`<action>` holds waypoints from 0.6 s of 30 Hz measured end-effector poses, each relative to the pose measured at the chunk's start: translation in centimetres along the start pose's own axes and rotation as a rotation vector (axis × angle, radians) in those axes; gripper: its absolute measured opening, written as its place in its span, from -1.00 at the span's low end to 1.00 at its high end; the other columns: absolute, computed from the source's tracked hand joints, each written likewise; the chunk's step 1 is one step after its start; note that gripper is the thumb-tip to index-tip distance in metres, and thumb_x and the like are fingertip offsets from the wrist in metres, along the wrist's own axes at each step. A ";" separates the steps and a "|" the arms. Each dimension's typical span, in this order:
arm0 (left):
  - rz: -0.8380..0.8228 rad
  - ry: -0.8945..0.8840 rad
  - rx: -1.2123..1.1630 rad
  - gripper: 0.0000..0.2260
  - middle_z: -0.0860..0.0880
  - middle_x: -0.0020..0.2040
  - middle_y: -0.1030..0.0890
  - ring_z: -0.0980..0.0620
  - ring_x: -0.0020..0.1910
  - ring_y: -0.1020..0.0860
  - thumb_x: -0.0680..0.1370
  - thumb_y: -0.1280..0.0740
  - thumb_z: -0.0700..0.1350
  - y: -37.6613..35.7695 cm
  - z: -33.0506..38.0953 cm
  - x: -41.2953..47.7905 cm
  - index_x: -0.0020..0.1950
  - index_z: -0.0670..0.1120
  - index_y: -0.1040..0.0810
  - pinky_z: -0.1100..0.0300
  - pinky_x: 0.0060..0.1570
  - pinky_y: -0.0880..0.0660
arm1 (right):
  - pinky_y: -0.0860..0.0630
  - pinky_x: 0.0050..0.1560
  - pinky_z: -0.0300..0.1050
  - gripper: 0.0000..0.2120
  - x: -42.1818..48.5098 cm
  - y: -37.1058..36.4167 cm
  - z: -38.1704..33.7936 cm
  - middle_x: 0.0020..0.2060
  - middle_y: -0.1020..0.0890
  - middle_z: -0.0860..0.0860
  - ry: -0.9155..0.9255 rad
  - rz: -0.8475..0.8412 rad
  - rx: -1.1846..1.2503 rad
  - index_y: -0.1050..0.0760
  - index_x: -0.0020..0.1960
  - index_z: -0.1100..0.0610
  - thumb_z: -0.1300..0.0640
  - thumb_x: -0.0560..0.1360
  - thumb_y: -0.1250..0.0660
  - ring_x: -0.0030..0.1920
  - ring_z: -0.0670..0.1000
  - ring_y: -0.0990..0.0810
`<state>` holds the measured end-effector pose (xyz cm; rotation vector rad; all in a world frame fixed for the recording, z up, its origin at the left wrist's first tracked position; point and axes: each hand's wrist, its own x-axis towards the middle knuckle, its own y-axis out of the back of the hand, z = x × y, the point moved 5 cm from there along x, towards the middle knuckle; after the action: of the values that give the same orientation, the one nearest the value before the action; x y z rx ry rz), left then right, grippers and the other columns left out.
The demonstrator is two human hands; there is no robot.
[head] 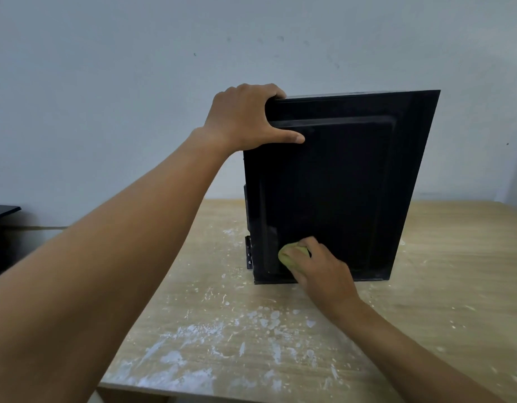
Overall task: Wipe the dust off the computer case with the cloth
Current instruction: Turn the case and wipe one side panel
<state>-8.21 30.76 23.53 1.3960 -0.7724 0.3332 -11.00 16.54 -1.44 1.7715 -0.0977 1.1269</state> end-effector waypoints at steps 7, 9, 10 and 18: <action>0.058 0.042 -0.330 -0.29 0.20 0.04 -0.60 0.17 0.08 -0.57 0.21 -0.43 0.44 -0.5 -1.9 -0.7 0.22 0.05 -0.58 0.11 0.18 -0.52 | -0.47 -0.51 -0.15 -0.81 5.5 5.0 -1.0 -0.03 -0.47 0.01 -0.040 0.187 0.123 -0.54 0.13 0.02 0.03 0.53 -0.36 -0.24 -0.02 -0.51; 0.084 0.031 -0.361 -0.27 0.20 0.05 -0.61 0.20 0.08 -0.57 0.21 -0.45 0.43 -0.7 -1.9 -0.8 0.24 0.02 -0.59 0.16 0.20 -0.51 | -0.44 -0.49 -0.20 -0.78 6.2 5.4 -1.4 -0.01 -0.48 0.05 -0.038 0.215 0.116 -0.54 0.14 0.05 0.05 0.51 -0.38 -0.23 0.00 -0.51; 0.090 0.021 -0.360 -0.26 0.19 0.08 -0.62 0.21 0.09 -0.57 0.22 -0.45 0.43 -0.8 -2.0 -0.9 0.25 0.01 -0.59 0.17 0.21 -0.50 | -0.42 -0.48 -0.22 -0.77 6.4 5.3 -1.6 0.00 -0.48 0.06 -0.040 0.218 0.111 -0.54 0.14 0.06 0.06 0.50 -0.39 -0.22 0.01 -0.52; 0.117 -0.015 -0.363 -0.29 0.19 0.09 -0.62 0.23 0.09 -0.55 0.24 -0.46 0.42 -1.2 -2.1 -0.8 0.24 0.00 -0.59 0.26 0.20 -0.47 | -0.49 -0.54 -0.14 -0.81 4.4 2.0 -2.4 -0.03 -0.51 0.04 0.037 0.167 0.024 -0.55 0.12 0.06 0.07 0.53 -0.39 -0.20 0.02 -0.53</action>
<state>-7.40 32.76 22.13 1.0166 -0.8810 0.2577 -11.13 19.14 3.25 1.7883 -0.2141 1.2849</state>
